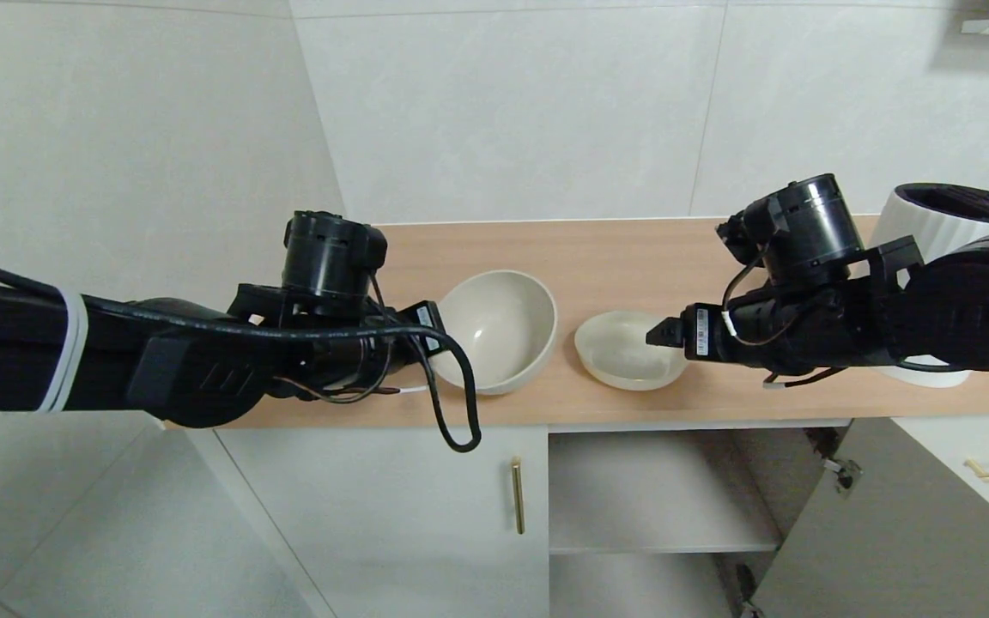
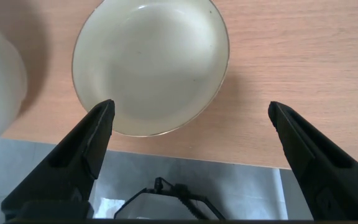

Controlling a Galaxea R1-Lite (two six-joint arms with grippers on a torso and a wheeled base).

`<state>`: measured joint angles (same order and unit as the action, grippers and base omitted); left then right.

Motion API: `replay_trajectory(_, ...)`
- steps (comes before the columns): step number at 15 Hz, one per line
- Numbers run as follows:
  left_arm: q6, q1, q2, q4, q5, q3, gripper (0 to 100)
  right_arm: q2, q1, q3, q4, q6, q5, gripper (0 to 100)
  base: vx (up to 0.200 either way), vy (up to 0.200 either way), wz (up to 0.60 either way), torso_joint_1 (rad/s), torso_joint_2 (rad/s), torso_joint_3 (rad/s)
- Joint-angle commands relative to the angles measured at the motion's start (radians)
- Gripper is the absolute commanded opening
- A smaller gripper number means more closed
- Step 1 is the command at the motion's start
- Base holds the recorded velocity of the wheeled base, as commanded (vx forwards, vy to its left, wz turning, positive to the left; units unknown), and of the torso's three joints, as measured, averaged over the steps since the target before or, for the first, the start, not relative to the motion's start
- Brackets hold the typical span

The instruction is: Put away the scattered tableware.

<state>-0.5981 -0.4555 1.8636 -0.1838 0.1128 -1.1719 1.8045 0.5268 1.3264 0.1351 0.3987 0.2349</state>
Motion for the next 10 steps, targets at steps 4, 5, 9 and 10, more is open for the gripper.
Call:
replay_trajectory(4,0.008,-0.011,-0.055,0.0,-0.012,0.032,0,0.036,0.013,0.013,-0.051,-0.032,0.044,100,0.0,0.0,0.0,0.0,0.0,0.0)
replay_trajectory(5,0.011,-0.02,-0.078,0.0,-0.025,0.046,0,0.059,0.021,0.02,-0.075,-0.054,0.092,100,0.0,0.0,0.0,0.0,0.0,0.0)
replay_trajectory(9,0.07,-0.022,-0.166,-0.003,-0.128,0.121,0,0.127,0.021,0.033,-0.127,-0.075,0.155,100,0.0,0.0,0.0,0.0,0.0,0.0)
replay_trajectory(10,0.083,-0.022,-0.172,-0.003,-0.142,0.127,0,0.139,0.019,0.036,-0.127,-0.081,0.169,100,0.0,0.0,0.0,0.0,0.0,0.0)
